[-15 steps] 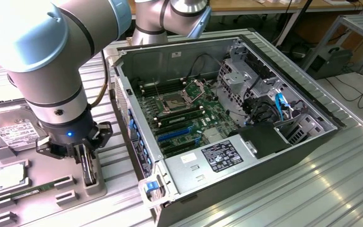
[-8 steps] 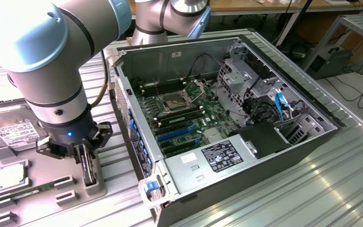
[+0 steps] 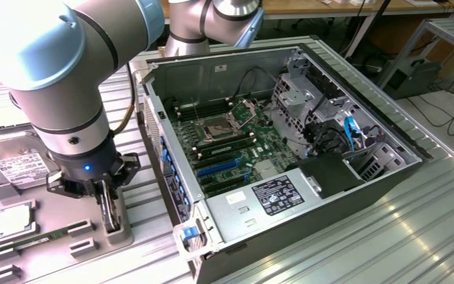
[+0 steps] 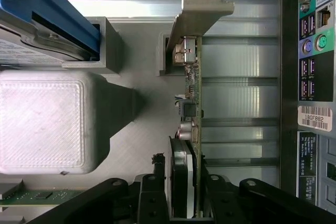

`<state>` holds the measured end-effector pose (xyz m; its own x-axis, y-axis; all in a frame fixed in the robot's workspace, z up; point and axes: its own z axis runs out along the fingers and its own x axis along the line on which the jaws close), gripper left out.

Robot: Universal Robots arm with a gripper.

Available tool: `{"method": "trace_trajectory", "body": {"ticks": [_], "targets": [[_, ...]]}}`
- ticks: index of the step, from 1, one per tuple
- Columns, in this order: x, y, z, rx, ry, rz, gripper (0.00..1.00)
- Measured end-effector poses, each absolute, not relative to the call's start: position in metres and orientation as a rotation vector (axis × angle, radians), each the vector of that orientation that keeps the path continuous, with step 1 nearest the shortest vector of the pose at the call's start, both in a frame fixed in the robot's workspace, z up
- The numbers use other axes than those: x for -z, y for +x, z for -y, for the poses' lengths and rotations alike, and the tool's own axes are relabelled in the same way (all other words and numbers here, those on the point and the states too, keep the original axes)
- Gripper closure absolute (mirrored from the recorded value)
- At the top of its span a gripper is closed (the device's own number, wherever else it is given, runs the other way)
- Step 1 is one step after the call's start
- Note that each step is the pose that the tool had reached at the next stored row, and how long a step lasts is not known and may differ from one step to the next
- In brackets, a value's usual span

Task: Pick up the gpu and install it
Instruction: 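Pick up the gpu and move the gpu toward the slot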

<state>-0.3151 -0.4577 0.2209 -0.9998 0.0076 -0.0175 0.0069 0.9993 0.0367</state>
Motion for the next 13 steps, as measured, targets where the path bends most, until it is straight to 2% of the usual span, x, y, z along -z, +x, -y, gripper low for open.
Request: {"method": "trace_trajectory", "body": {"ticks": [1,2,13], "targets": [[-0.2209,-0.3151,0.4577,-0.057,0.011,-3.123,0.71],[-0.2209,-0.3151,0.4577,-0.057,0.011,-3.123,0.72],[-0.2209,-0.3151,0.4576,-0.058,0.011,-3.123,0.72]]}}
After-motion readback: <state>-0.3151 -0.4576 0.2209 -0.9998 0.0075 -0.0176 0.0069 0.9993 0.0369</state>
